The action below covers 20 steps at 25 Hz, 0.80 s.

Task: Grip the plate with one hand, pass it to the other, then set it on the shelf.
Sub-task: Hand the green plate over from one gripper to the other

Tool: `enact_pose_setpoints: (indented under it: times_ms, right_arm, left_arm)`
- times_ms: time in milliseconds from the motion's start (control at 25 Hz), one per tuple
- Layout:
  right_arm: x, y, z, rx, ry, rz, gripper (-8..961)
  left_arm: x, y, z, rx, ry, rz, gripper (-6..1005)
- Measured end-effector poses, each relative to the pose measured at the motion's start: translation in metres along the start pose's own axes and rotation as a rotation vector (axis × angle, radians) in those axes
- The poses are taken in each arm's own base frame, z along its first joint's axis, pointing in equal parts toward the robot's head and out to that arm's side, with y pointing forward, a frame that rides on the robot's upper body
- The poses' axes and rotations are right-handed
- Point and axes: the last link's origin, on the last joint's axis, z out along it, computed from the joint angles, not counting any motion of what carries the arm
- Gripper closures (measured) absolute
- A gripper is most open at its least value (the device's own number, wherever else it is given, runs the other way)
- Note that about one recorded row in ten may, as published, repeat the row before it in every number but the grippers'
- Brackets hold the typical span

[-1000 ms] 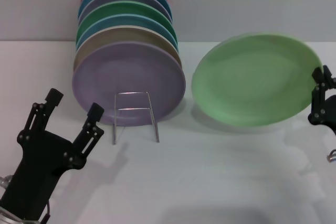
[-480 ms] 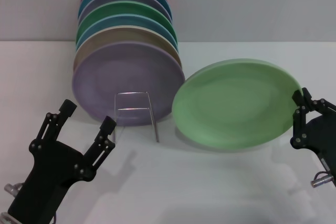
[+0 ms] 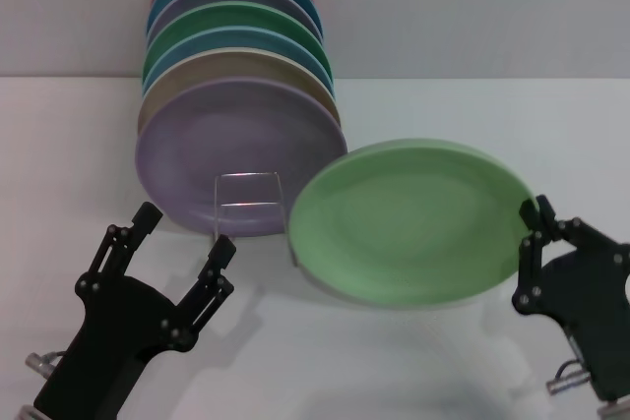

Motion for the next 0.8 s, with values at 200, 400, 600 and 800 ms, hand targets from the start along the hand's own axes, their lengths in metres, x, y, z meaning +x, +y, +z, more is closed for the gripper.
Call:
enact_pose_setpoints:
  times_ms: [200, 400, 600, 800]
  right_arm:
    - [-0.01, 0.012, -0.016, 0.048, 0.0, -0.022, 935]
    - [-0.015, 0.011, -0.028, 0.117, 0.001, -0.043, 935]
    - [-0.017, 0.009, -0.034, 0.157, 0.008, -0.044, 934]
    - [-0.018, 0.012, -0.032, 0.158, 0.011, -0.05, 934]
  left_arm:
    - [-0.005, 0.0, 0.001, 0.0, -0.03, 0.017, 151]
    - [-0.008, 0.001, 0.004, -0.007, -0.054, 0.035, 151]
    - [-0.012, 0.004, 0.008, -0.017, -0.073, 0.033, 151]
    - [-0.015, 0.015, 0.015, -0.059, -0.088, 0.066, 151]
